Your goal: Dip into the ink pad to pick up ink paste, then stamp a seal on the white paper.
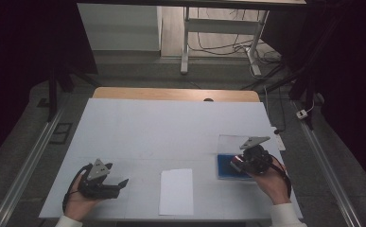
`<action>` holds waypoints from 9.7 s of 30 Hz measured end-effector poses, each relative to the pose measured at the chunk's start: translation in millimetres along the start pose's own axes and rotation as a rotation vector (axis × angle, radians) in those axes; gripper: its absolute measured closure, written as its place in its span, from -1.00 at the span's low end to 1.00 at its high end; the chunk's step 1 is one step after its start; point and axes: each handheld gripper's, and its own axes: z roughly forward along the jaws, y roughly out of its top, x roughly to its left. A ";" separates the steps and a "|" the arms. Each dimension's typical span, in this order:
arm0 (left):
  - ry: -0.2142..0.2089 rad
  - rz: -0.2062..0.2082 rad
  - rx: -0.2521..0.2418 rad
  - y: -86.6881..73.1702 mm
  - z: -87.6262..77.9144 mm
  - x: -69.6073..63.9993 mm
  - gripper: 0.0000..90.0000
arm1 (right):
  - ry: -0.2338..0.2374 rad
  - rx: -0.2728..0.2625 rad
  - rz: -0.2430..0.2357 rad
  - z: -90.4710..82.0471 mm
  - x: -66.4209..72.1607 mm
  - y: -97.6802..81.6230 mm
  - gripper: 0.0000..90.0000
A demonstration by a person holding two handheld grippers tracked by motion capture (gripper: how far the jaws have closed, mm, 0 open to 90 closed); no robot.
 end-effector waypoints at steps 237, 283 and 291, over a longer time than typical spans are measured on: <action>-0.004 0.030 0.026 0.3 4.8 -3.9 -0.61 | 0.299 -0.040 -0.389 51.5 166.3 69.4 0.56; -0.007 0.030 0.030 -0.1 5.1 -4.6 -0.61 | 0.303 0.013 -0.347 57.9 166.1 70.5 0.58; -0.006 0.026 0.026 0.0 4.4 -3.5 -0.61 | 0.307 -0.002 -0.347 58.4 164.9 69.0 0.58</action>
